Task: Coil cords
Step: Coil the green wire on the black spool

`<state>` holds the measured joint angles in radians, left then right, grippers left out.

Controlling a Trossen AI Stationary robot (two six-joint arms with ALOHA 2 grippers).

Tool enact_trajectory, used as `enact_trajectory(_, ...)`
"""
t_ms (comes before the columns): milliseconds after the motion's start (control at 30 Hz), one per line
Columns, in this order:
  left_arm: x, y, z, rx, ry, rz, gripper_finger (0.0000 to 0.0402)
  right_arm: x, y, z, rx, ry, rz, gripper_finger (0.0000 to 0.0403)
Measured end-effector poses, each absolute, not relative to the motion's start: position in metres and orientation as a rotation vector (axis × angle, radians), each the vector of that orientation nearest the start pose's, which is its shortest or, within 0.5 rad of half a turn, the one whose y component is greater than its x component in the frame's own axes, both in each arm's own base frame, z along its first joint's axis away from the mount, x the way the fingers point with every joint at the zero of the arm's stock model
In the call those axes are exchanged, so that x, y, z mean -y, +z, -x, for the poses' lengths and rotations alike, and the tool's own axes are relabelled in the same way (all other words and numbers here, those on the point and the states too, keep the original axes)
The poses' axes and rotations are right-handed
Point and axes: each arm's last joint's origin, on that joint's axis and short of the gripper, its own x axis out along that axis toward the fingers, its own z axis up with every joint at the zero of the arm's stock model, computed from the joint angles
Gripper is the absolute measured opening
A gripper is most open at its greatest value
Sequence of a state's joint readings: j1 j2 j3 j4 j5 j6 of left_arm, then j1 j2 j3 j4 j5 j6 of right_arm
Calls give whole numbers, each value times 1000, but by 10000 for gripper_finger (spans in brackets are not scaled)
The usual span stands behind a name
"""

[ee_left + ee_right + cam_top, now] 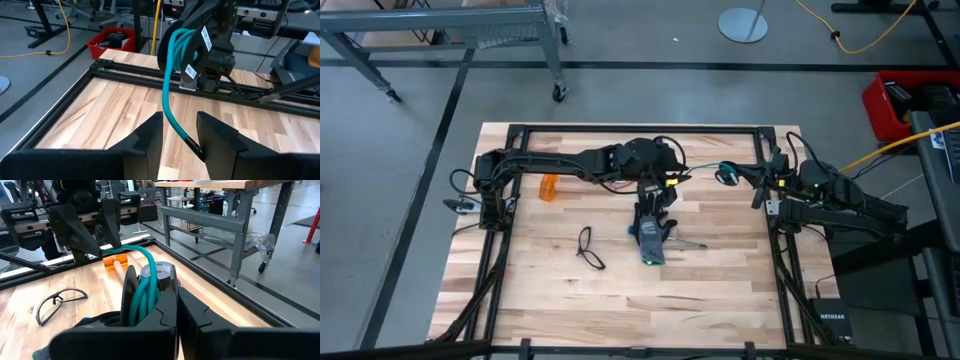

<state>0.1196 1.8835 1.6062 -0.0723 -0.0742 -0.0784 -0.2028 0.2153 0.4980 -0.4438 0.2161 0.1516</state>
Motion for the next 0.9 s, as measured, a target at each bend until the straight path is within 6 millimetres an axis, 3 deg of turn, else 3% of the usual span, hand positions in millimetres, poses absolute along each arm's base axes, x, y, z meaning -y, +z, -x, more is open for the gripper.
enact_trajectory(400, -56, 310, -440, -365, 214, 110, 109, 21, 273, -73, -100, -421, -148, 3)
enact_trajectory(900, -58, 310, -440, -367, 213, 85, 25, 21, 273, -73, -109, -407, -149, 3)
